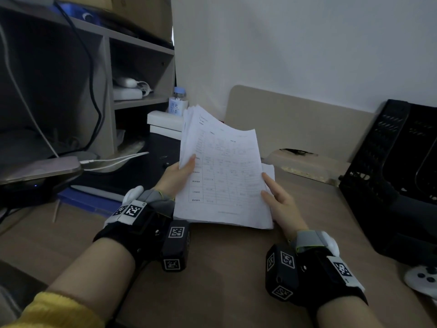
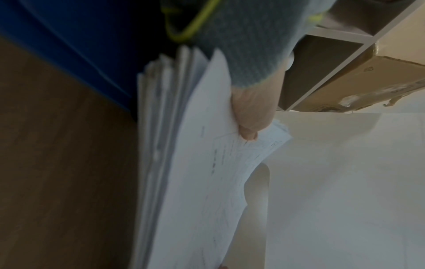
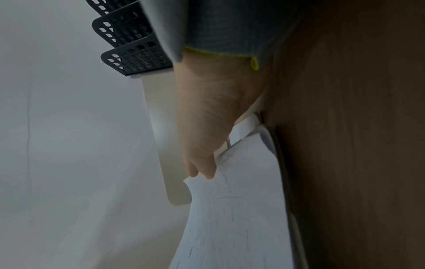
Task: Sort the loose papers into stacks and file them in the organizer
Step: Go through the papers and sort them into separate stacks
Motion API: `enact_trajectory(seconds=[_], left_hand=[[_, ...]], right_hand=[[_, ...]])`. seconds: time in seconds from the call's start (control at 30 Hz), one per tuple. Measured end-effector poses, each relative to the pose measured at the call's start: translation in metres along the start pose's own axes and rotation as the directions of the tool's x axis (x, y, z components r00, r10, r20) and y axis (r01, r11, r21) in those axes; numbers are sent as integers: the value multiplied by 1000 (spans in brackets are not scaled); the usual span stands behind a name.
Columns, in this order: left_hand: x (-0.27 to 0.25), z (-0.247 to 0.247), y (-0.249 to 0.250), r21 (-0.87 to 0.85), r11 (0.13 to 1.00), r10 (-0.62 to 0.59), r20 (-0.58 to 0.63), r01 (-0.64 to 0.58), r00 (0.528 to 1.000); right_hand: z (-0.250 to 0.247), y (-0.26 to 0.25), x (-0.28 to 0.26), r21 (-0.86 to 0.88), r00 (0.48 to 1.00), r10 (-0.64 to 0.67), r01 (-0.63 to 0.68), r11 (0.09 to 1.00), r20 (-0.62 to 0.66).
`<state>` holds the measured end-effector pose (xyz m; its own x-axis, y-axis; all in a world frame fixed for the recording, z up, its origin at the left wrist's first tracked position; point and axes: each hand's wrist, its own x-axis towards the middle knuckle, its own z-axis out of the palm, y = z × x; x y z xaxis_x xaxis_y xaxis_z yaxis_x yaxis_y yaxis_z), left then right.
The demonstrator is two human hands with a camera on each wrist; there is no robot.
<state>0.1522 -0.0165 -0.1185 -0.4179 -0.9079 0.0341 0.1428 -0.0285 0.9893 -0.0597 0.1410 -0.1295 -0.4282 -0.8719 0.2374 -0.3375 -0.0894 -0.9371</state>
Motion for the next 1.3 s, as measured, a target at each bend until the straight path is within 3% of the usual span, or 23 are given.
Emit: enact_trajectory(seconds=[0.2,0.33,0.5,0.93,1.07,1.2,1.3], left_hand=[[-2,1,2,-12,1000,2,8,-1,1000],[-3,0,3,10,1000,2,29,-2,1000],[-5,0,5,71,998,-7,58,3,998],[-3,-1,8,161,987,-11,-24,14,1000],[-1,0,5,123,992,-12,-54,19,998],[1,-1,4,88,996,-27,-97,35,995],[2,-2,2,40,999,-29,-138,35,990]], right_hand=[[3,-3,3,215,991,30,-2,977,-127],[5,-3,0,147,996,75,-68,987,-42],[4,3,3,104,987,136,-127,986,-85],[0,5,5,183,949,220,-181,966,-227],[1,-1,1,209,977,163,-131,969,-140],[2,-5,1,221,977,211,-214,951,40],[3,-6,1,160,967,246,-254,954,72]])
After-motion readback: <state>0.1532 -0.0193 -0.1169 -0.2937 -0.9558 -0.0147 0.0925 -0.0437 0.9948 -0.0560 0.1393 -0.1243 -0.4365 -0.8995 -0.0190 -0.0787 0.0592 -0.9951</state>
